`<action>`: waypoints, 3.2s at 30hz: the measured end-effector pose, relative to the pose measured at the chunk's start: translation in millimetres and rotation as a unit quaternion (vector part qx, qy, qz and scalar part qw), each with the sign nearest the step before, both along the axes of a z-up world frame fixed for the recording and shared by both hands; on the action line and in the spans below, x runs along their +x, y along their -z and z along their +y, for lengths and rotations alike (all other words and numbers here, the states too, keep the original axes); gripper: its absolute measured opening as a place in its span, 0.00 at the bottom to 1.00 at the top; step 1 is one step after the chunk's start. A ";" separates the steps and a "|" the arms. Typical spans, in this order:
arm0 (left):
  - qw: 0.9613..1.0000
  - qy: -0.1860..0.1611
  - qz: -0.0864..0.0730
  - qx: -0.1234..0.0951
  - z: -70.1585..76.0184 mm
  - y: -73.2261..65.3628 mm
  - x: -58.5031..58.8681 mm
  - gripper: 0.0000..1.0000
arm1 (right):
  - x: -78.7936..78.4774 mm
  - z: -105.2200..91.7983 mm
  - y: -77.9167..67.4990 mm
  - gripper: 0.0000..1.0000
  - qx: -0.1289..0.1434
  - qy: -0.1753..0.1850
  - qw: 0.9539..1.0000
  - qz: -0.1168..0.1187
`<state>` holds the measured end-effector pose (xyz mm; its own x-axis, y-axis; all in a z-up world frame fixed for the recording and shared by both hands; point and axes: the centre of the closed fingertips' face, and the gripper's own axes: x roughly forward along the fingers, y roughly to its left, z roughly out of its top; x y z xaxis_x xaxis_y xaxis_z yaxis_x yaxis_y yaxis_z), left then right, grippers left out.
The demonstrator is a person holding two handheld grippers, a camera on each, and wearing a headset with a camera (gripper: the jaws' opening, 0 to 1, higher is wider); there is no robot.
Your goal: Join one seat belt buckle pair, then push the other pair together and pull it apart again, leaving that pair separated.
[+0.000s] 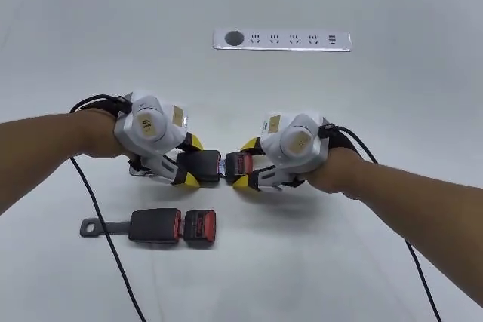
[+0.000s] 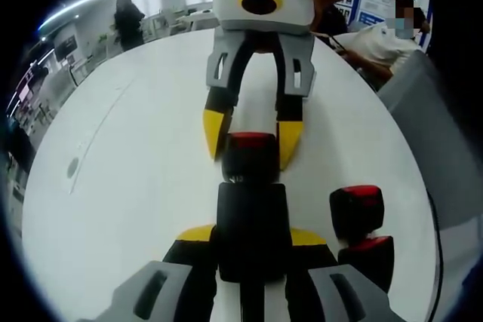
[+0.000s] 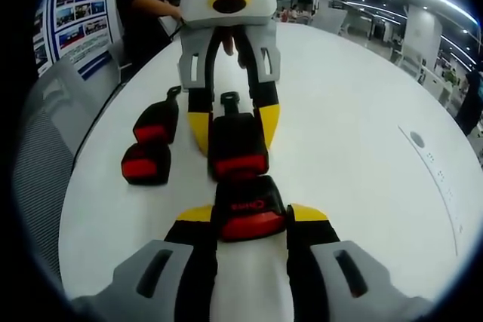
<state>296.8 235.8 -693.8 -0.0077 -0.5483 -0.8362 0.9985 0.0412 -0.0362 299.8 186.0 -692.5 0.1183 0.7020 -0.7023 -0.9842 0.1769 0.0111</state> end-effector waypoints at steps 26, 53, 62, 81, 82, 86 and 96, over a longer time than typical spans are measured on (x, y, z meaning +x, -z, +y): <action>1.000 -0.007 0.005 -0.003 -1.0 -2.9 -2.4 0.35 | -2.5 -49.0 -1.6 0.35 -0.009 0.006 1.000 0.006; 1.000 -0.002 0.008 -0.005 -2.4 -4.2 -2.4 0.35 | 3.1 -116.9 19.3 0.35 -0.026 0.037 0.999 0.005; 1.000 -0.003 0.006 -0.009 -2.0 -5.8 -3.8 0.36 | -0.2 -132.1 14.0 0.35 -0.024 0.047 0.999 0.004; 0.995 -0.098 0.028 -0.024 -4.1 -9.9 6.7 0.58 | -3.2 -149.1 0.0 0.44 -0.021 0.111 0.994 0.005; 0.993 -0.112 0.020 -0.033 -2.9 -12.2 10.4 0.60 | -2.5 -150.3 -3.3 0.51 -0.011 0.120 0.993 -0.003; 0.983 -0.175 0.006 -0.061 0.9 -18.3 21.4 0.70 | 11.4 -157.0 -16.9 0.65 0.018 0.187 0.982 -0.022; 0.942 -0.316 -0.027 -0.108 24.4 -44.8 24.3 0.93 | 20.3 -166.3 -43.9 0.81 0.076 0.322 0.942 -0.053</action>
